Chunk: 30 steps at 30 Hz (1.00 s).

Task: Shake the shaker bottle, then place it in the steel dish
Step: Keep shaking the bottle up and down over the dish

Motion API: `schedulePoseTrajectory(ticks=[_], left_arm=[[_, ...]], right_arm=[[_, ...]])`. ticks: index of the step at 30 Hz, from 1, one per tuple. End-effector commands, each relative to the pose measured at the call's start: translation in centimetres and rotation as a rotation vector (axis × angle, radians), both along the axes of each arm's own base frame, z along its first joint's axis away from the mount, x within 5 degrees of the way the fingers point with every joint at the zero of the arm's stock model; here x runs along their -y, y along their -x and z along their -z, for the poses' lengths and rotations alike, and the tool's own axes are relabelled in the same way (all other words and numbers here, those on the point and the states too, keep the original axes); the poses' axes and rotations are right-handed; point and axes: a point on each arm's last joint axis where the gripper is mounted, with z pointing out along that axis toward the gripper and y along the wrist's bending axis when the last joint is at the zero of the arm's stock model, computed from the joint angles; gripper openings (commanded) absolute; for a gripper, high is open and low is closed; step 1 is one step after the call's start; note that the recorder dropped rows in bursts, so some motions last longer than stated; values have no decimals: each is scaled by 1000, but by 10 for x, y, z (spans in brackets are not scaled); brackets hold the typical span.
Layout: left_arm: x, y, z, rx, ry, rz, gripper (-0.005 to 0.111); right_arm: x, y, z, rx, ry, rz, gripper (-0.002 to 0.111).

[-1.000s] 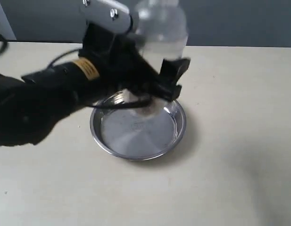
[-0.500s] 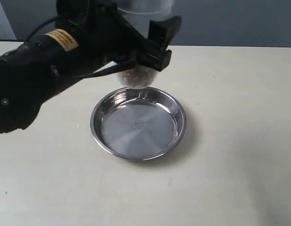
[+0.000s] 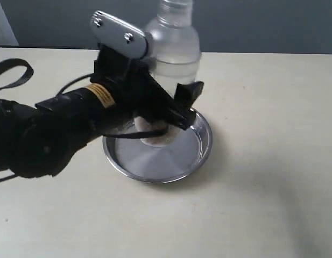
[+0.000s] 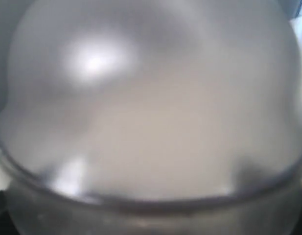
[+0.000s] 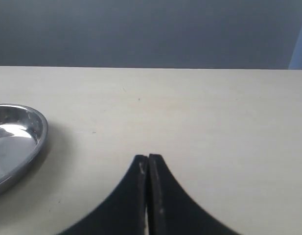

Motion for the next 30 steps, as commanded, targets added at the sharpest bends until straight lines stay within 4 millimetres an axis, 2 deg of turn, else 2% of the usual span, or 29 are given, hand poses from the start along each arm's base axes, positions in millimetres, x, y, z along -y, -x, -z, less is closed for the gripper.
schedulePoseTrajectory(ticks=[1,2,3,4,6,7,8,9,10,11,12,14,15,16,17,18,20,21,22,23,25,26,27,28,30], left_arm=[[-18,-15,-14,75,83,-204,0],[-7,-3,-51,227,86,-53,0],[-7,7,-81,320,134,-21,0],[-10,8,-81,293,145,-36,0],[-16,-2,-1,-42,77,-141,0],[-15,-5,17,-81,108,-176,0],[-8,-2,-2,36,131,-103,0],[-1,10,-56,291,159,24,0],[-3,22,-98,438,171,76,0],[-8,24,-111,392,166,57,0],[-12,17,-98,295,159,15,0],[-19,0,-29,12,104,-111,0],[-21,-2,-4,-68,95,-153,0],[-21,-3,7,-94,106,-171,0],[-17,0,0,-47,119,-138,0],[-12,5,-17,63,127,-79,0],[-7,22,-68,318,163,39,0],[-9,27,-84,369,170,50,0],[-13,27,-86,338,183,29,0],[-15,22,-68,230,164,-7,0],[-19,14,-12,20,84,-76,0],[-19,12,6,-30,76,-103,0],[-17,12,4,-8,119,-107,0],[-12,15,-9,74,142,-60,0],[-6,28,-63,352,214,54,0]], right_arm=[[0,0,-1,14,0,-1,-1],[0,0,-1,14,0,-1,-1],[0,0,-1,14,0,-1,-1],[0,0,-1,14,0,-1,-1],[0,0,-1,14,0,-1,-1],[0,0,-1,14,0,-1,-1],[0,0,-1,14,0,-1,-1],[0,0,-1,14,0,-1,-1],[0,0,-1,14,0,-1,-1],[0,0,-1,14,0,-1,-1],[0,0,-1,14,0,-1,-1],[0,0,-1,14,0,-1,-1],[0,0,-1,14,0,-1,-1],[0,0,-1,14,0,-1,-1],[0,0,-1,14,0,-1,-1],[0,0,-1,14,0,-1,-1],[0,0,-1,17,0,-1,-1],[0,0,-1,17,0,-1,-1],[0,0,-1,17,0,-1,-1],[0,0,-1,17,0,-1,-1],[0,0,-1,17,0,-1,-1],[0,0,-1,17,0,-1,-1],[0,0,-1,17,0,-1,-1],[0,0,-1,17,0,-1,-1],[0,0,-1,17,0,-1,-1]])
